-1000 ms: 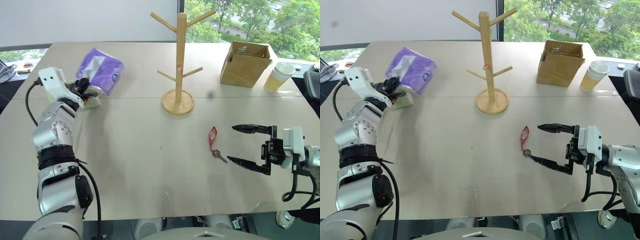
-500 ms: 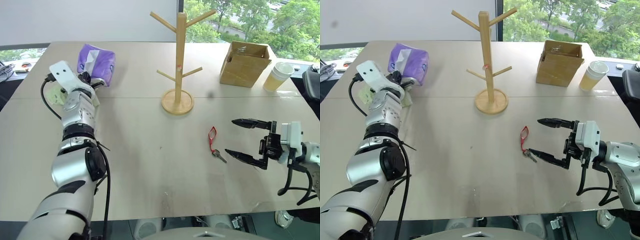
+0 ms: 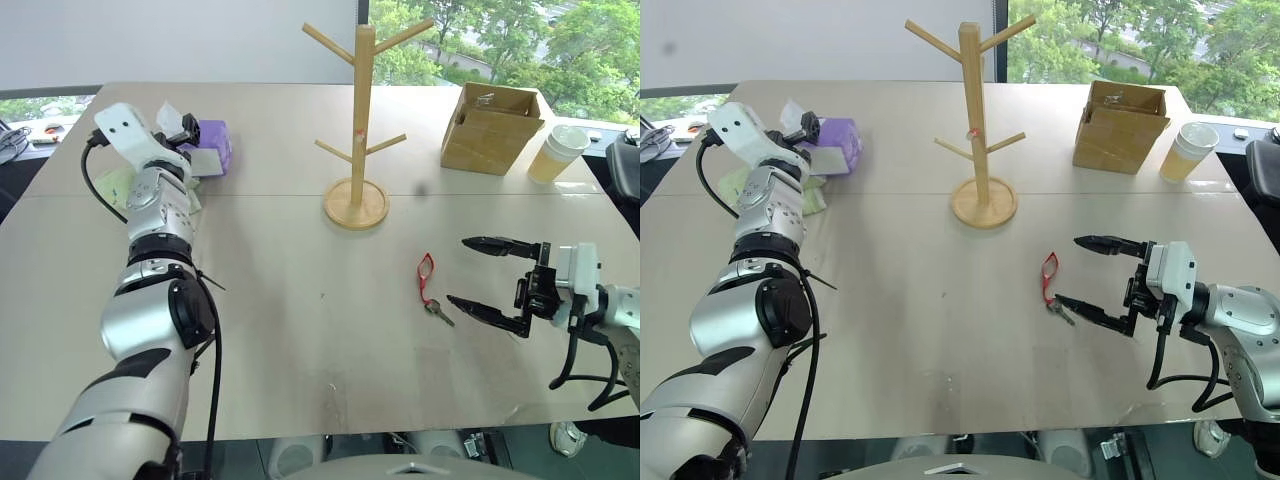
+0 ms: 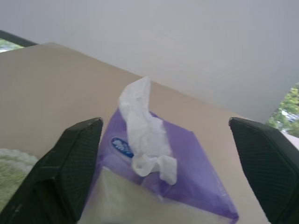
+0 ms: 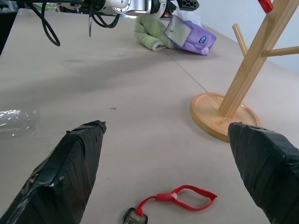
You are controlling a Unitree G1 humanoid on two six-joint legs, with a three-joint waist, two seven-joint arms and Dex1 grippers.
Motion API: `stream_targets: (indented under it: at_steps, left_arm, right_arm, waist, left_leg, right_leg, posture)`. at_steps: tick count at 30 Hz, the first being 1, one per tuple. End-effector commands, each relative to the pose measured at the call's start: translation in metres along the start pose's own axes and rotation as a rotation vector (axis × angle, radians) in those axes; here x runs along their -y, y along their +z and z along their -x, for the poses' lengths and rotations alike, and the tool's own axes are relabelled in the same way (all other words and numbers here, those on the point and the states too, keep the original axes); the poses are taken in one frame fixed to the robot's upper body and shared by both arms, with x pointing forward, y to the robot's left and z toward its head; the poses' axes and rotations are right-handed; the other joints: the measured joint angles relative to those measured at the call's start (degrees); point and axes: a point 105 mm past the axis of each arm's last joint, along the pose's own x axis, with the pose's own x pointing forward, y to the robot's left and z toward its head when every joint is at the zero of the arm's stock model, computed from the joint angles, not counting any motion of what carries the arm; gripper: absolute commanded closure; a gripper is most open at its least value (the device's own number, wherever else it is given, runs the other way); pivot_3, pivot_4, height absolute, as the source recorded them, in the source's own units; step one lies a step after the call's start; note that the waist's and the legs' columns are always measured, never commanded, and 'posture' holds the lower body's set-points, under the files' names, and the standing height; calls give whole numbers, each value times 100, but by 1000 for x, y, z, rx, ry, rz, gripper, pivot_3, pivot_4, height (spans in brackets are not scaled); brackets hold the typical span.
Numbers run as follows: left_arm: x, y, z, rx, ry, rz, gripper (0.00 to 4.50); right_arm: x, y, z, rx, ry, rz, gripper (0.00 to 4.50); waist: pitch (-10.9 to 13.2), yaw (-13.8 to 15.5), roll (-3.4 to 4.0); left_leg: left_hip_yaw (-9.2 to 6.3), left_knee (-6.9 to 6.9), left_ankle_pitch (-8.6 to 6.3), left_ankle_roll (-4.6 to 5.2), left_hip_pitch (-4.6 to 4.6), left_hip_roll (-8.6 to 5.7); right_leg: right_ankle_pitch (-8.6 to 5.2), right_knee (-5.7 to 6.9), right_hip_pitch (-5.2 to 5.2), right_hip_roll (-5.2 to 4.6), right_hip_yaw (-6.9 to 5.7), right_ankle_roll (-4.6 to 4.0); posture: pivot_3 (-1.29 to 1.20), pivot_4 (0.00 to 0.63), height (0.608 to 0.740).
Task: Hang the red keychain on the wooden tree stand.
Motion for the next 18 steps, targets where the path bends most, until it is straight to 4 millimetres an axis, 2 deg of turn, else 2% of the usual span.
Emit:
stream_targets:
  at_steps: [1,5,9,14,17,18]
  left_arm:
    - [27,14,5,46,-208,-48,58]
    - [62,2,41,-26,-558,-107,58]
    - [79,8,81,-39,-760,-153,58]
    - [105,9,133,-62,-1000,-218,58]
    - [128,7,188,-28,-1262,-288,58]
    - [131,6,198,-23,-1304,-296,58]
  right_arm:
    - [8,8,1,23,-48,24,0]
    - [22,9,5,19,-109,5,0]
    - [37,6,13,-34,-164,-60,0]
    - [46,2,14,-164,-185,-156,0]
    - [50,4,9,-249,-241,-218,0]
    - [50,6,7,-251,-250,-224,0]
  waist:
    - [0,0,0]
    - [0,-26,1]
    - [0,-34,1]
    - [-2,-10,7]
    - [-4,-4,14]
    - [-4,-3,13]
  left_leg:
    - [5,0,0,0,0,0]
    - [2,0,0,-1,2,5]
    - [-11,0,0,-1,3,16]
    - [-15,-1,0,-1,6,21]
    - [-15,-2,0,0,5,21]
    - [-13,-4,-1,0,7,21]
  right_leg:
    - [0,0,0,0,1,0]
    - [0,1,-1,0,9,0]
    - [0,5,-3,1,13,-1]
    - [0,5,-2,-2,13,-2]
    - [0,2,-2,-4,15,-3]
    - [-1,2,-2,-7,18,-3]
  posture:
    - [0,150,740]
    - [0,150,740]
    - [0,150,740]
    - [0,150,740]
    - [0,150,740]
    - [0,150,740]
